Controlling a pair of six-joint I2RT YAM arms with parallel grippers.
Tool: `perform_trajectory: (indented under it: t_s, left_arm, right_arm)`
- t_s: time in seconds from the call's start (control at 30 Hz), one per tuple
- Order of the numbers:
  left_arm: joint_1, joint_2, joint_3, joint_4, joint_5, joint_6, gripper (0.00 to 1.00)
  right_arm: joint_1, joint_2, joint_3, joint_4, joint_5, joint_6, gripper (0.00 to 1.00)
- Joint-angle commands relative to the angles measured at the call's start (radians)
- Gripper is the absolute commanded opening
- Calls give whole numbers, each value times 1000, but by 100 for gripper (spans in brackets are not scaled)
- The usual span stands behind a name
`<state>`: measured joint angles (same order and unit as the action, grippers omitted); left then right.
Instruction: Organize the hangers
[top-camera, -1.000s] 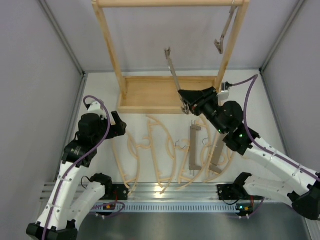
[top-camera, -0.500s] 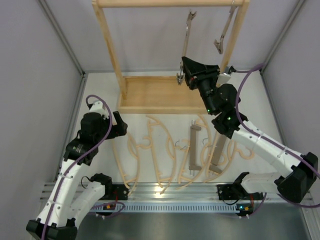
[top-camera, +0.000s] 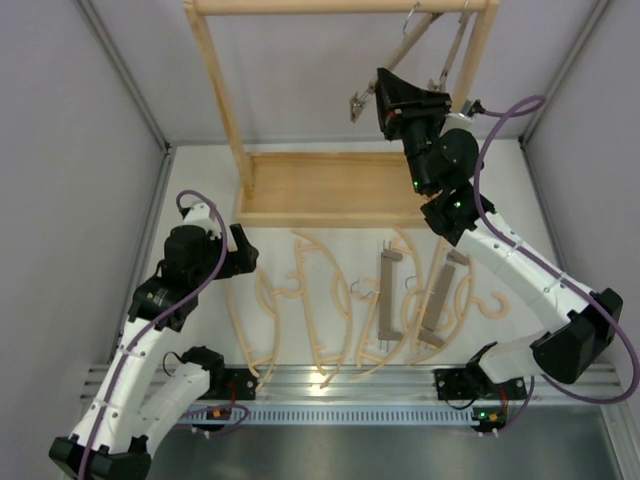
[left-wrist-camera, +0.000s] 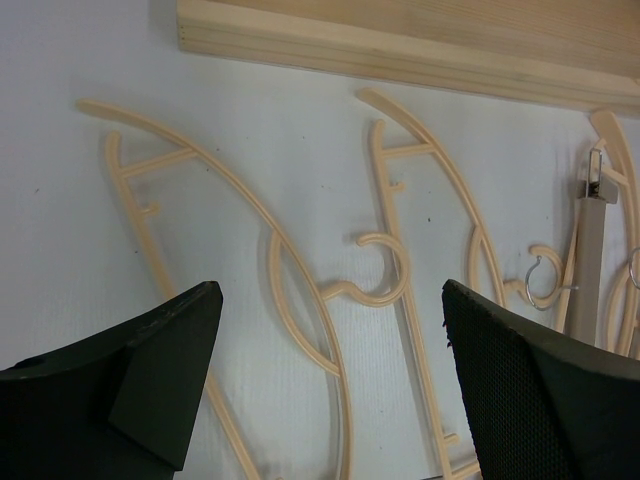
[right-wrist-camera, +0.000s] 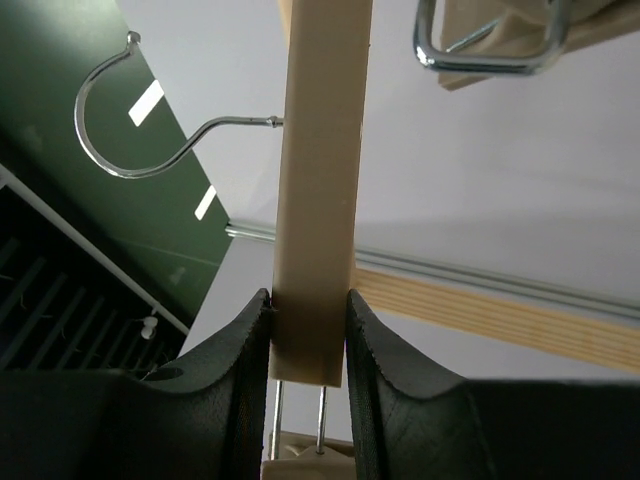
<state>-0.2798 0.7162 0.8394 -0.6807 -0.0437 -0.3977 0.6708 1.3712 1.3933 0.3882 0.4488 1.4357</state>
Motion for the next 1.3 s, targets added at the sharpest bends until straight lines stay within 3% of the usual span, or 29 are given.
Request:
perform_trajectory:
  t_s: [0.0,0.57,1.27]
  left_arm:
    - [-13,-6,-10,46,-18,-6,95]
    - [-42,-9,-11,46,-42,-13,95]
    - [-58,-8,-13,46,-56,-15,95]
  right_arm:
    - [-40,12,105,6,-2,-6,0]
    - [-186,114,314,-213,-168,14,0]
    - [-229,141,332,-278,-182,65,0]
